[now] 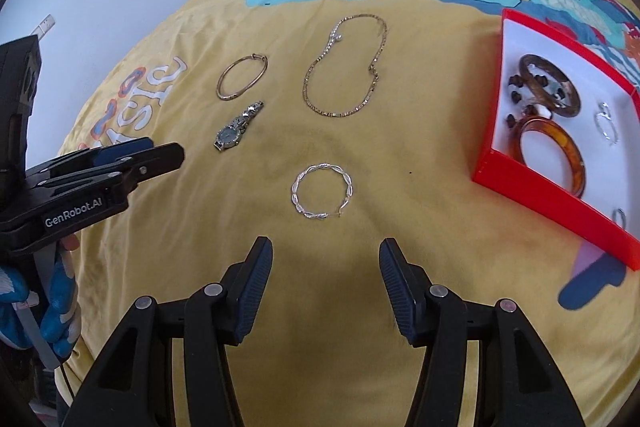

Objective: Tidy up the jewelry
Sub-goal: 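Grasp the silver wristwatch with the left tool while the right grasps the twisted silver hoop, then carry the watch and twisted hoop over the red box with both tools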

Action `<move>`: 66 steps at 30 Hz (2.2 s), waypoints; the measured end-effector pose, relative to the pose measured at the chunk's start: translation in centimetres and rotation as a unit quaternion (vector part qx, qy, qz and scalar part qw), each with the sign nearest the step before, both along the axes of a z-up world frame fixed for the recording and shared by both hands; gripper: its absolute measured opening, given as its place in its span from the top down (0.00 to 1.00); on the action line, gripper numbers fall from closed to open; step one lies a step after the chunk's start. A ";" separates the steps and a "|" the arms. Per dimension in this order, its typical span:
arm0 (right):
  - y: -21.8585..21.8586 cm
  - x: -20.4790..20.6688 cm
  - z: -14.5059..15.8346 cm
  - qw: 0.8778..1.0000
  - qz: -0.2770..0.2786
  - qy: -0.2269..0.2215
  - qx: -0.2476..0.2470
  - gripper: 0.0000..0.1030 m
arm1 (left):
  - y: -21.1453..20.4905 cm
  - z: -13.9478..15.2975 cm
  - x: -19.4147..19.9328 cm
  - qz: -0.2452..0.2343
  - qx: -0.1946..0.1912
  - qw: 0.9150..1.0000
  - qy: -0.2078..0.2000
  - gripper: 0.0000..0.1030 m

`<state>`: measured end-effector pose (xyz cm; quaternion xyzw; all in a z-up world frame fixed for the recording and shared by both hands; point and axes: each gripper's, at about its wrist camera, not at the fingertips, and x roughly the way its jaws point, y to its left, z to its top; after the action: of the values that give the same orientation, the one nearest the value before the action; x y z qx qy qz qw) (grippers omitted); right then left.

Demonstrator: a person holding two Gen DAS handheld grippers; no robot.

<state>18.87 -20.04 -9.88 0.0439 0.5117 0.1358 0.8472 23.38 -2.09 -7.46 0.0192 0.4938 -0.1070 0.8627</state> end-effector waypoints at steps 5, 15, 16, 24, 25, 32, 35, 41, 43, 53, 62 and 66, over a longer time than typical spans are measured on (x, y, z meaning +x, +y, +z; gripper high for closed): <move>0.5 1.2 -1.2 1.000 0.018 0.004 -0.004 0.47 | -1.0 -1.8 1.8 -0.015 0.010 1.000 0.011 0.53; 1.6 3.8 -2.1 1.000 0.031 -0.003 -0.003 0.50 | -1.1 -3.3 3.2 -0.024 0.010 1.000 0.012 0.53; 1.6 4.0 -2.2 1.000 0.031 -0.003 -0.002 0.53 | -1.1 -3.4 3.2 -0.025 0.008 1.000 0.011 0.54; 1.7 4.0 -2.2 0.999 0.031 -0.005 0.004 0.61 | -1.4 -3.3 3.2 -0.030 0.009 0.999 0.004 0.70; 1.6 3.9 -2.2 0.999 0.032 -0.006 0.004 0.61 | -1.4 -3.2 3.2 -0.031 0.009 0.999 0.005 0.74; 1.5 3.0 -1.4 0.999 0.035 -0.012 0.003 0.61 | -0.9 -2.7 2.7 -0.028 -0.003 1.000 0.007 0.79; 1.5 2.6 -1.0 0.999 0.034 -0.015 0.004 0.61 | -0.6 -2.3 2.2 -0.027 -0.010 1.000 0.006 0.79; 1.1 1.4 0.2 0.999 0.031 -0.024 0.006 0.61 | 0.0 -1.2 1.2 -0.023 -0.020 1.000 0.001 0.79; 1.0 1.0 0.7 0.999 0.030 -0.028 0.006 0.61 | 0.1 -0.8 0.9 -0.023 -0.021 1.000 -0.002 0.79; 0.7 -1.6 4.5 0.998 0.022 -0.056 0.002 0.61 | -0.1 3.1 -1.3 -0.028 -0.021 0.999 -0.032 0.79; -0.4 -4.7 9.4 0.995 0.007 -0.099 -0.004 0.61 | -1.2 8.6 -4.2 -0.039 -0.019 0.996 -0.077 0.79; -1.6 -6.1 11.2 0.993 -0.002 -0.116 -0.006 0.61 | -2.2 10.6 -5.4 -0.050 -0.017 0.994 -0.093 0.79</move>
<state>12.82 -21.68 1.28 0.0241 0.4107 0.1350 0.9014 18.02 -4.30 3.16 0.0387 0.4077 -0.1562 0.8988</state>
